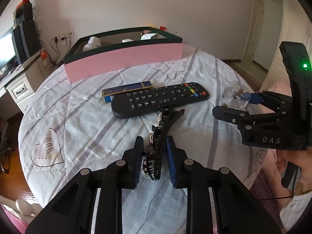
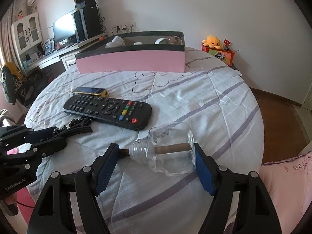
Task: Organize rigid objects
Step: 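Grasp the black hair clip with the left tool while the right tool grasps the glass bottle, then carry hair clip and glass bottle into the pink box and open both tools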
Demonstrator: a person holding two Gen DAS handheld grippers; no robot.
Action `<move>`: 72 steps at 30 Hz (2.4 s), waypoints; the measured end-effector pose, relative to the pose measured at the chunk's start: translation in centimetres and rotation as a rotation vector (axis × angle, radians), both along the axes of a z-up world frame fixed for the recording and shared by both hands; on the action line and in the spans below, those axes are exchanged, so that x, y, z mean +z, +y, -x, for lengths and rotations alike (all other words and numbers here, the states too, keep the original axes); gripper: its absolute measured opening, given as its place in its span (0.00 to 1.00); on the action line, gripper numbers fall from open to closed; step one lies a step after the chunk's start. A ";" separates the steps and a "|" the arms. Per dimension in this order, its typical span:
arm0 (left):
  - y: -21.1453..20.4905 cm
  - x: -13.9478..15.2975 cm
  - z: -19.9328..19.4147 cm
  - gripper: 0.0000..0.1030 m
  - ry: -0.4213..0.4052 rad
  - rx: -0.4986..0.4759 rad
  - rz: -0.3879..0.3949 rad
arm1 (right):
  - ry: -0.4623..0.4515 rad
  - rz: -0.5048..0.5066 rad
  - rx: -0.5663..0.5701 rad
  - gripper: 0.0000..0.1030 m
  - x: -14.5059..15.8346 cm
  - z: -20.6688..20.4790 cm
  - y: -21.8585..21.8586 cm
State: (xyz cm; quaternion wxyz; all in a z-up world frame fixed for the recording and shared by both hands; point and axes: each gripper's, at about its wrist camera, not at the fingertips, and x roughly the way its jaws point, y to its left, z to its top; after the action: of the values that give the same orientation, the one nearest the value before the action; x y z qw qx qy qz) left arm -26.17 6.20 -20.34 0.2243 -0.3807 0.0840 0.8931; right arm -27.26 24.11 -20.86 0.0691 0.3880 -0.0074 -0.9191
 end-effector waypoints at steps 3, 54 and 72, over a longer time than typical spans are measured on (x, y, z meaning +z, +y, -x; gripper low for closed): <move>-0.7 1.2 -0.2 0.19 0.017 0.007 -0.016 | 0.016 0.001 0.004 0.73 0.8 -0.2 -0.1; -7.5 19.0 3.3 0.19 0.492 0.343 0.019 | 0.398 -0.039 0.196 0.73 17.7 4.0 -5.4; -1.0 9.9 22.6 0.19 0.171 0.177 0.162 | 0.120 -0.089 0.209 0.73 8.9 19.1 -4.7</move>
State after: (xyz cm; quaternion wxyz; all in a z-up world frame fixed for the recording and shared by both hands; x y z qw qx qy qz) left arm -48.72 5.17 -10.47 0.1051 -0.3262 0.1405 0.9289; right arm -46.32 19.38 -11.91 0.1478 0.3336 0.0778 -0.9278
